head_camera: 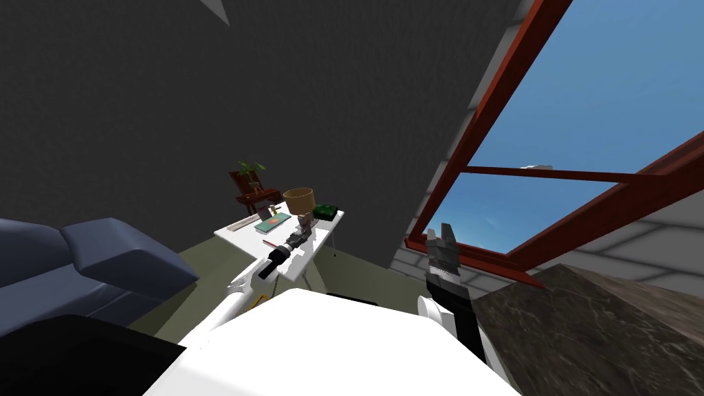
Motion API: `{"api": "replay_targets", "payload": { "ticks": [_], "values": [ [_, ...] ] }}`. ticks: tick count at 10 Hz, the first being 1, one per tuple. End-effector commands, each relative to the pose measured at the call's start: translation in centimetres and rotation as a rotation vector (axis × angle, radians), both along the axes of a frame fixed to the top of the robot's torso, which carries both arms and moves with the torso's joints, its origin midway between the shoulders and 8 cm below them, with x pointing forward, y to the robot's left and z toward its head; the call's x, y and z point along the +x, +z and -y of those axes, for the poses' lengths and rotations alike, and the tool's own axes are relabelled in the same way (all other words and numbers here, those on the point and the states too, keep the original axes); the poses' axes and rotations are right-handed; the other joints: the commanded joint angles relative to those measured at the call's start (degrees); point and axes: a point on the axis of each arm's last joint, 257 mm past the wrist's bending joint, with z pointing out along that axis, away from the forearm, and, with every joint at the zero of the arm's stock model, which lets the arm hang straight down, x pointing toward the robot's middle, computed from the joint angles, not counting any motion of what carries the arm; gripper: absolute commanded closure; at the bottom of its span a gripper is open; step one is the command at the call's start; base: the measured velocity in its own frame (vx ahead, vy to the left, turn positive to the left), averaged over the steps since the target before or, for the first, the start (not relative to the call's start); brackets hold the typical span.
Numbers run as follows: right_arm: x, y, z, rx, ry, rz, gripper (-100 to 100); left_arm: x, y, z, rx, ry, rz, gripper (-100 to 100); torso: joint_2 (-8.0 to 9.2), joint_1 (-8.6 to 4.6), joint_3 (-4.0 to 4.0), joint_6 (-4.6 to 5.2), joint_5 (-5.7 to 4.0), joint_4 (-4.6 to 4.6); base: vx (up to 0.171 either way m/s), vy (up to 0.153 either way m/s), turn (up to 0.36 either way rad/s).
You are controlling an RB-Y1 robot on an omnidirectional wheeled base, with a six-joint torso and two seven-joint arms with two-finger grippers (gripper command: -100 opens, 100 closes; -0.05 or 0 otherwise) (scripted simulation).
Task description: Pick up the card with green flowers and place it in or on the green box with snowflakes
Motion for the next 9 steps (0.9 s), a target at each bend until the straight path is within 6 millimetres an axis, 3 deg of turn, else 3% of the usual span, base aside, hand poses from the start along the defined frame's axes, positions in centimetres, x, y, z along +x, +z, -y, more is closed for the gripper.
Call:
{"api": "replay_targets", "payload": {
  "ticks": [1,5,6,7,8,9],
  "values": [
    [0.0,0.0,0.0,0.0,0.0,0.0,0,-1.3,0.7,-0.1,-0.004,-0.016,0.008,100,0.0,0.0,0.0,0.0,0.0,0.0,0.107,-0.04,0.034],
    [0.0,0.0,0.0,0.0,0.0,0.0,0,-4.3,0.5,-0.1,-0.005,-0.029,-0.012,100,-0.04,0.03,-0.02,0.07,0.04,0.0,0.067,-0.034,0.018],
    [0.0,0.0,0.0,0.0,0.0,0.0,0,-3.7,0.6,-0.2,-0.003,-0.026,-0.008,100,-0.03,0.05,-0.03,0.09,0.06,-0.03,0.023,-0.013,0.014],
    [0.0,0.0,0.0,0.0,0.0,0.0,0,-3.8,0.6,-0.2,-0.003,-0.027,-0.008,0,0.05,0.13,0.01,0.14,0.09,-0.01,0.0,0.0,0.0],
    [0.0,0.0,0.0,0.0,0.0,0.0,0,-3.2,2.4,-0.9,0.017,-0.043,0.015,100,0.11,0.18,0.05,0.13,0.1,0.0,0.002,-0.016,-0.154],
    [0.0,0.0,0.0,0.0,0.0,0.0,0,-2.9,3.1,-1.1,0.024,-0.048,0.022,100,0.12,0.15,0.08,0.24,0.07,0.06,-0.001,-0.016,-0.138]
  ]
}}
